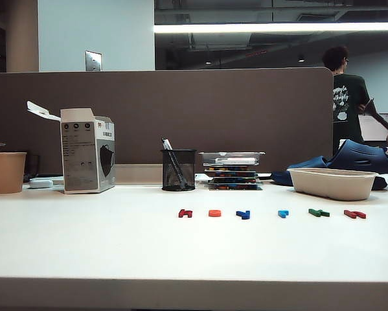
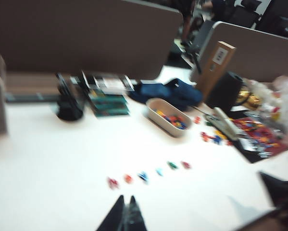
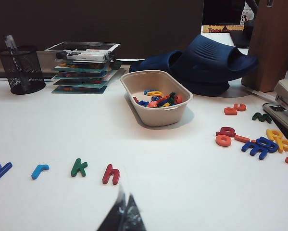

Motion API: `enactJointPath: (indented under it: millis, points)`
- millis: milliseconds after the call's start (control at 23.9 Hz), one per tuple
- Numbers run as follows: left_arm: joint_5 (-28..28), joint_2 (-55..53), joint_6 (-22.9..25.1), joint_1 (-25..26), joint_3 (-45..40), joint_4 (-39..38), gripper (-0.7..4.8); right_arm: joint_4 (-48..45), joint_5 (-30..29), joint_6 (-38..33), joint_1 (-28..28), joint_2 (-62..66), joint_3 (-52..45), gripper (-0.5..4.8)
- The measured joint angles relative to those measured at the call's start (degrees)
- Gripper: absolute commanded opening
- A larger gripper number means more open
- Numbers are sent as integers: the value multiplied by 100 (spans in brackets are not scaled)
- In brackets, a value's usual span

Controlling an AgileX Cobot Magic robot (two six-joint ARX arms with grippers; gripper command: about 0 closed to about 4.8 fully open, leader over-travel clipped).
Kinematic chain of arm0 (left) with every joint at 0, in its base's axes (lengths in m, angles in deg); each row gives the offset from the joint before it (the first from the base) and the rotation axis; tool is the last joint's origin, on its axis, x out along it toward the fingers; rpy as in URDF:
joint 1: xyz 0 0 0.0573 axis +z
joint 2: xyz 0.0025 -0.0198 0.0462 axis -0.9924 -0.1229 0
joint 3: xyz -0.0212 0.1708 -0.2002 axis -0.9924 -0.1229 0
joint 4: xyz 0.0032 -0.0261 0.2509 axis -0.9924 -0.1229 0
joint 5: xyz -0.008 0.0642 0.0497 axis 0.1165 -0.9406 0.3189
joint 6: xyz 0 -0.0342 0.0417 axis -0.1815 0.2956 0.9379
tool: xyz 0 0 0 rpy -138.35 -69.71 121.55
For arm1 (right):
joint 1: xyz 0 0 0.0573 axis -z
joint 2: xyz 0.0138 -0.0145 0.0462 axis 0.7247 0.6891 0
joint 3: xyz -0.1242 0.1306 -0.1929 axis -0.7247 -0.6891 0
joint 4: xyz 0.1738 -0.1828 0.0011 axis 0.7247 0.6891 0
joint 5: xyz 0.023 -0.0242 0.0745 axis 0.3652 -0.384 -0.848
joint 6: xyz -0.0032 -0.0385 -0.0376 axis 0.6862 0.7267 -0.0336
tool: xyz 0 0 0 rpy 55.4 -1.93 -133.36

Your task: Select the appropriate letters from the row of letter magnets placed on the table to arrange into the word "sky".

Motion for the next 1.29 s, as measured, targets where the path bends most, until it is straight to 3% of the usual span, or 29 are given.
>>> enactJointPath:
  millis: [125,251,376,668,1002,1294]
  points:
    - [87,-610,-415,-9,656,-675,-5,0,2,0,0,0,0,-9]
    - [-197,-1252,-1283,-938,1327,-1189,-5,0,2,0,0,0,0,-8]
    - [-1113,-1687,-1683,-2162,1705,-1541,-5,2,4,0,0,0,0,-9]
    - [-2490,-2339,-2452,-3624,1746,-1818,-5,4,4,-2,0,0,0,-8]
    - [-3399,-3012,-3152,-4487,1744,-1694,-5,260,4,-4,2,0,0,-8]
    - [-3748,-3477,-3254,-5001,1744,-1093,-5,328,2,-2,0,0,0,-8]
